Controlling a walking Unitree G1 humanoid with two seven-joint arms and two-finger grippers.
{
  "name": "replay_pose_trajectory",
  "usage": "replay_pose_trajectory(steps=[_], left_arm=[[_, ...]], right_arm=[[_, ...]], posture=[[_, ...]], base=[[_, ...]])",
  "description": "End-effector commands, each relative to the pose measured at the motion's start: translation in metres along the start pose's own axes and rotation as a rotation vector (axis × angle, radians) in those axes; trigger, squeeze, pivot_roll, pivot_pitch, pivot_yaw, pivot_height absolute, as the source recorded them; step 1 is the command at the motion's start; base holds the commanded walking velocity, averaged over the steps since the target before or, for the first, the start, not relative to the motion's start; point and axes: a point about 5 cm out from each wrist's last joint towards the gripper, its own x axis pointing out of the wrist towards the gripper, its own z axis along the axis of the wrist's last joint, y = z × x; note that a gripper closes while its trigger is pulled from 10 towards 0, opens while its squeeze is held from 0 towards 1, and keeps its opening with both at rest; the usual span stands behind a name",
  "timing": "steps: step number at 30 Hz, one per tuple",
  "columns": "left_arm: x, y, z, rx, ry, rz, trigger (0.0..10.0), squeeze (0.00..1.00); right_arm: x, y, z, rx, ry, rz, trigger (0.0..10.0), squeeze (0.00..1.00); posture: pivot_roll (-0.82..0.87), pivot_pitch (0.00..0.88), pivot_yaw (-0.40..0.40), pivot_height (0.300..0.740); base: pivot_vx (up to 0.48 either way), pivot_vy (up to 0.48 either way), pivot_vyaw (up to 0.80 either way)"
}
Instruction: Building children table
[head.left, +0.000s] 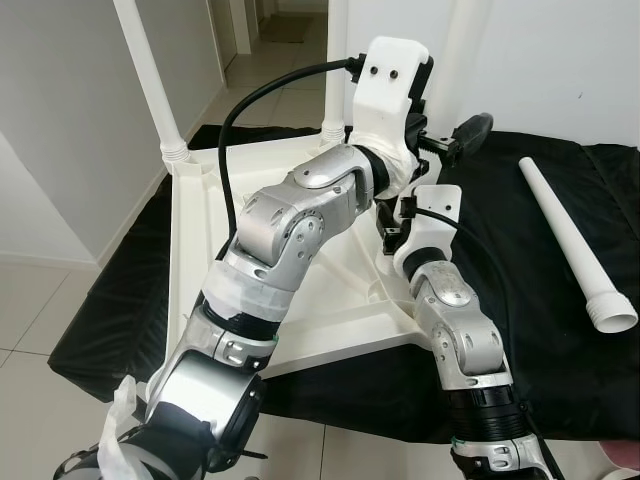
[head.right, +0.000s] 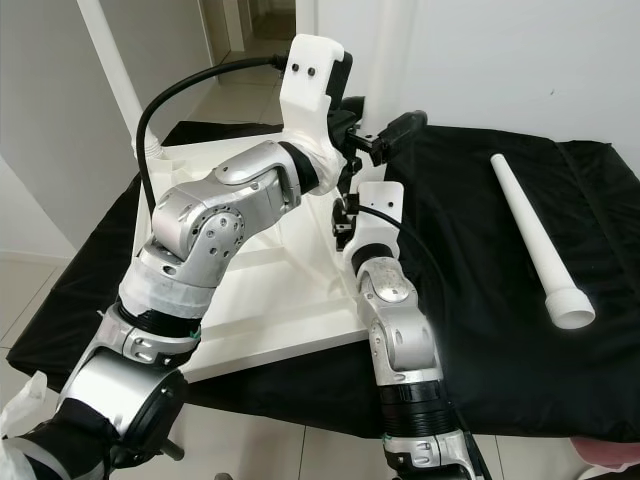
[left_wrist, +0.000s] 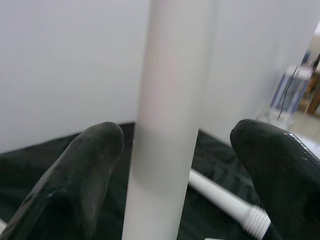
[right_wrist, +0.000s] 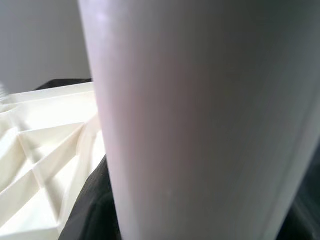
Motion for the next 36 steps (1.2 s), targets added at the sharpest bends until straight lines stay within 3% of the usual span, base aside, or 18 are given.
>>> replay_pose_trajectory(steps=[1, 3, 8, 11, 15, 20, 27, 36], left_arm=[[-0.004, -0.002, 0.008, -0.007, -0.054, -0.070, 10.0, 0.00], [-0.010, 0.005, 0.013, -0.062, -0.087, -0.063, 10.0, 0.00], [-0.020, 0.017, 0.016, -0.101, -0.121, -0.035, 10.0, 0.00], [-0.026, 0.024, 0.012, -0.077, -0.109, -0.005, 10.0, 0.00], [-0.045, 0.030, -0.010, -0.042, -0.040, 0.012, 10.0, 0.00], [-0.054, 0.028, -0.020, -0.028, -0.025, 0.008, 10.0, 0.00], [-0.084, 0.009, -0.057, 0.043, 0.016, -0.044, 10.0, 0.00], [-0.098, 0.006, -0.081, 0.046, 0.087, -0.020, 10.0, 0.00]], right_arm=[[-0.001, -0.002, -0.002, 0.011, 0.007, -0.019, 10.0, 0.00], [-0.001, -0.008, 0.001, 0.023, -0.005, -0.046, 10.0, 0.00], [-0.002, -0.019, 0.005, 0.013, -0.033, -0.084, 10.0, 0.00], [-0.004, -0.025, 0.005, 0.003, -0.049, -0.090, 10.0, 0.00], [-0.009, -0.027, 0.004, -0.030, -0.064, -0.068, 10.0, 0.00], [-0.012, -0.027, 0.003, -0.037, -0.068, -0.054, 10.0, 0.00], [-0.024, -0.024, -0.005, -0.081, -0.076, 0.019, 10.0, 0.00], [-0.036, -0.025, -0.010, -0.091, -0.089, 0.054, 10.0, 0.00]], posture=[[-0.11, 0.040, 0.078, 0.740], [-0.11, 0.038, 0.083, 0.740], [-0.11, 0.037, 0.091, 0.740], [-0.11, 0.036, 0.089, 0.740], [-0.11, 0.046, 0.078, 0.740], [-0.11, 0.051, 0.073, 0.740], [-0.09, 0.057, 0.055, 0.740], [-0.10, 0.052, 0.071, 0.740]], base=[[0.000, 0.000, 0.00], [0.000, 0.000, 0.00], [0.000, 0.000, 0.00], [0.000, 0.000, 0.00], [0.000, 0.000, 0.00], [0.000, 0.000, 0.00], [0.000, 0.000, 0.00], [0.000, 0.000, 0.00]])
